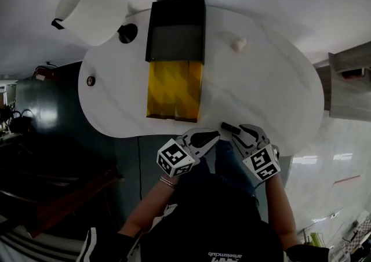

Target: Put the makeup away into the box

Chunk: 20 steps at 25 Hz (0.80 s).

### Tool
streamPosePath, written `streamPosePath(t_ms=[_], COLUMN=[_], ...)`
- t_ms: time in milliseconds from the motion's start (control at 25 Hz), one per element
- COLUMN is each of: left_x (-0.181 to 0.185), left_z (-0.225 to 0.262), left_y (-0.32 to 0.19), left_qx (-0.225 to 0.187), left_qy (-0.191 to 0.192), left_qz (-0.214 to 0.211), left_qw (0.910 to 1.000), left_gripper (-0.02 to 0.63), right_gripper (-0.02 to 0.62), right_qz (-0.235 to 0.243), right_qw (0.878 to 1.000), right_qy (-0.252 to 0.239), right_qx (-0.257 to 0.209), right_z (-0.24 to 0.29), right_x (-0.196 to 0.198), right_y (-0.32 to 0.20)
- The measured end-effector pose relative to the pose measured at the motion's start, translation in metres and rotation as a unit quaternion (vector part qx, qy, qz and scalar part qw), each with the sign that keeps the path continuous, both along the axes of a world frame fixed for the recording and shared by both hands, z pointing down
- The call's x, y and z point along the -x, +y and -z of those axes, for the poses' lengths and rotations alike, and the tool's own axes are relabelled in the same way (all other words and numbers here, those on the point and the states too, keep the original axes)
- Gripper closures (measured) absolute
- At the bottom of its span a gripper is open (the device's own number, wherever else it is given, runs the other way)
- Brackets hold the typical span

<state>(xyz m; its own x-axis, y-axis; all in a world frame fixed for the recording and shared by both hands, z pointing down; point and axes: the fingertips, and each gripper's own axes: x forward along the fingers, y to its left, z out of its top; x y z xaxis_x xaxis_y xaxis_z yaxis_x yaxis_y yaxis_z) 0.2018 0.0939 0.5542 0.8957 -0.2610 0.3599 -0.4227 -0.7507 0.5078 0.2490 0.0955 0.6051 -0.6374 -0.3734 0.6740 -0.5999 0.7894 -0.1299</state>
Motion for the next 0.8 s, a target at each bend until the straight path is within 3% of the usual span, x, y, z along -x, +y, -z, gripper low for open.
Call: streamPosePath(t_ms=[360, 560, 800], left_x=[0.004, 0.009, 0.013], left_z=[0.010, 0.025, 0.014], left_y=[-0.002, -0.012, -0.012], left_qx=[-0.001, -0.009, -0.039], left_qy=[-0.003, 0.010, -0.048], left_qz=[-0.002, 0.011, -0.018], left_qw=[1.0000, 0.9999, 0.9979], left_gripper=[0.586, 0.586, 0.586], right_gripper=[0.457, 0.482, 0.489], right_qz=[0.037, 0.031, 0.030], right_qw=[0.998, 0.998, 0.998], right_qy=[0.053, 0.050, 0.035], right_qx=[0.024, 0.035, 0.040], right_z=[-0.025, -0.031, -0.029], right_x=[-0.002, -0.001, 0.002], right_y=[0.005, 0.005, 0.001])
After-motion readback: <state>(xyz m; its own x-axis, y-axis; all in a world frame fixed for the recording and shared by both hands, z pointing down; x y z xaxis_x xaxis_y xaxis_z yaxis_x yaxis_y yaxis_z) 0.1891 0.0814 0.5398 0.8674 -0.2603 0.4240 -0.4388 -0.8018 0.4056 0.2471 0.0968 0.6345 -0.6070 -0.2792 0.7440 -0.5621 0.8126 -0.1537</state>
